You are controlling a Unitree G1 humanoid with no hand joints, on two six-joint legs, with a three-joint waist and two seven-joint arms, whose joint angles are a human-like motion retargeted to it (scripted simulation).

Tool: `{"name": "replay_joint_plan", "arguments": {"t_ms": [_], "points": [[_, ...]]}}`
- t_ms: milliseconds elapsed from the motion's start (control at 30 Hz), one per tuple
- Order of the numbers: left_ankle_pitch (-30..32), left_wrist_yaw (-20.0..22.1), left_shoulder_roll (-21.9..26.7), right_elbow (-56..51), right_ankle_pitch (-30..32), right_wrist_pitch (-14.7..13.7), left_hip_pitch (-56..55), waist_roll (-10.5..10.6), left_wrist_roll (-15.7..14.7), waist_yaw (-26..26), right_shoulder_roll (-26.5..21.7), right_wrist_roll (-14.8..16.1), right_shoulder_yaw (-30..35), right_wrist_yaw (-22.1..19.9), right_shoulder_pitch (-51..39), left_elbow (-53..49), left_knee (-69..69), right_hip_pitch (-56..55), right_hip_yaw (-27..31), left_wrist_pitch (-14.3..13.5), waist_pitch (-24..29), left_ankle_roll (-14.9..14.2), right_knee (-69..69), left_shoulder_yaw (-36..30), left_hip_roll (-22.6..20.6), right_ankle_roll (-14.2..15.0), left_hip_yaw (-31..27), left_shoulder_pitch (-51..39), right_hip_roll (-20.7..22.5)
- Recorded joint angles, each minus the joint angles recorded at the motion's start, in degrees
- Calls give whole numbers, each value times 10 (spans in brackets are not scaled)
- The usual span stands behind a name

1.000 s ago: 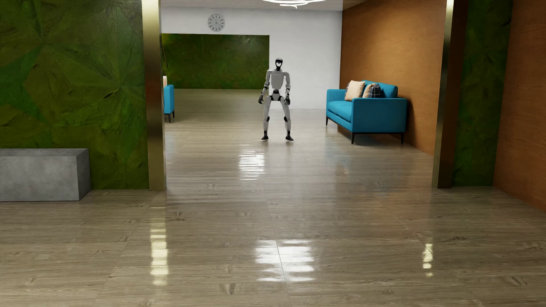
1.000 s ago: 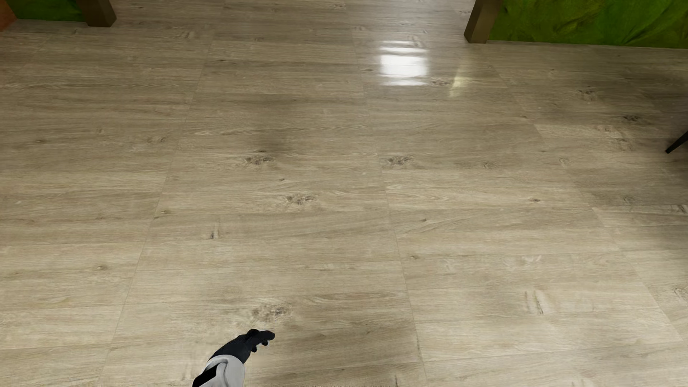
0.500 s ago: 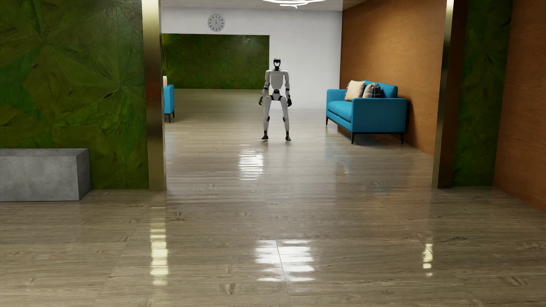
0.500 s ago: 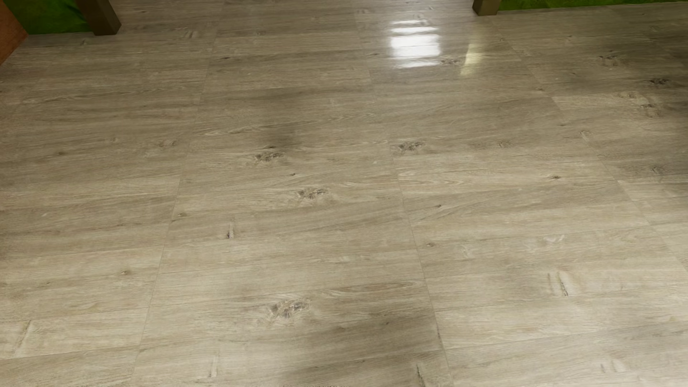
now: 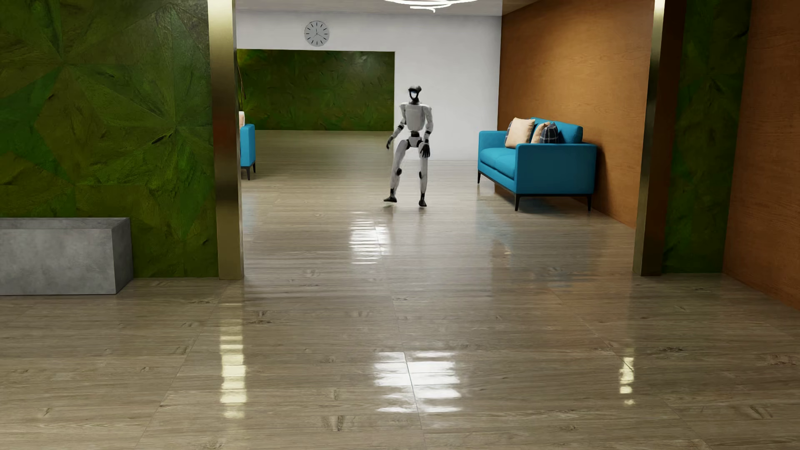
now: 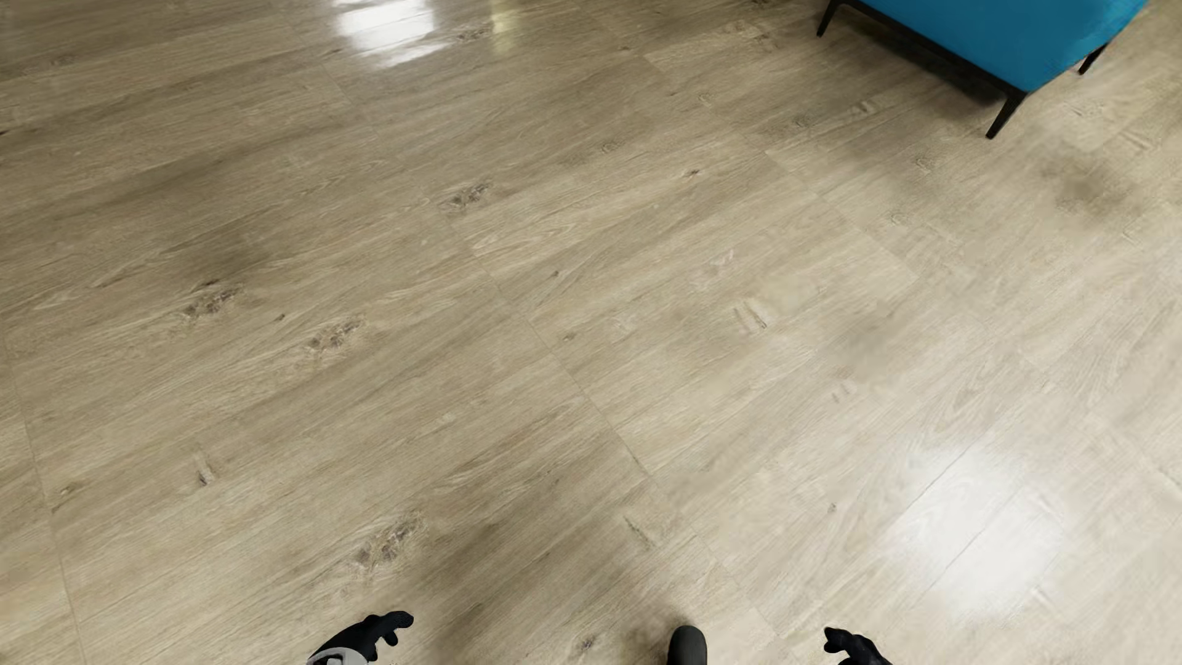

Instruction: Rotate 180

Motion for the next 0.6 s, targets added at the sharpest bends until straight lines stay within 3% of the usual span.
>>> {"name": "replay_joint_plan", "arguments": {"t_ms": [100, 167, 233, 333, 367, 400, 467, 533, 600], "points": [[33, -51, 28, 18, -28, 27, 9, -7, 31, -1, -8, -9, -3, 9, 8, 74, -41, 29, -132, 28, -3, 9, 78, -63, 16, -61, 56, -51, -42], [53, -55, 32, 50, -57, 52, 16, -9, 49, -1, -13, -13, -19, 17, 14, 89, -64, 65, -167, 29, -9, 14, 168, -92, 17, -71, 80, -73, -80], [67, -21, 29, 93, -81, 75, 17, -12, 32, 4, -10, -6, -42, 19, 14, 62, -71, 110, -198, 19, -17, 17, 226, -71, 25, -108, 104, -68, -118], [90, 40, 17, 157, -76, 97, 22, -21, -28, 18, -10, -19, -45, 47, 2, -14, -72, 217, -367, -18, -32, 18, 207, 6, 49, -184, 160, -15, -195], [101, 52, 13, 168, -13, 96, 28, -25, -41, 22, -11, -27, -38, 64, -4, -35, -76, 251, -429, -27, -36, 17, 174, 27, 61, -170, 185, 7, -205], [114, 62, 7, 172, -9, 88, 35, -29, -51, 23, -14, -38, -29, 80, -10, -51, -78, 266, -456, -30, -39, 15, 134, 47, 74, -71, 210, 29, -198], [143, 68, -6, 155, -100, 68, 49, -36, -59, 17, -18, -47, -18, 95, -23, -55, -77, 249, -423, -19, -41, 9, 84, 79, 111, -20, 265, 65, -160], [174, 54, -9, 127, -123, 46, 75, -31, -51, 8, -7, -42, -8, 67, -31, -19, -87, 218, -366, 5, -38, 1, 80, 83, 171, -27, 308, 88, -100], [131, -8, -15, 103, -139, 31, 78, -15, -15, -2, -4, -31, -8, 30, -33, 43, -90, 193, -317, 25, -34, 8, 88, 31, 231, -57, 284, 98, -32]]}}
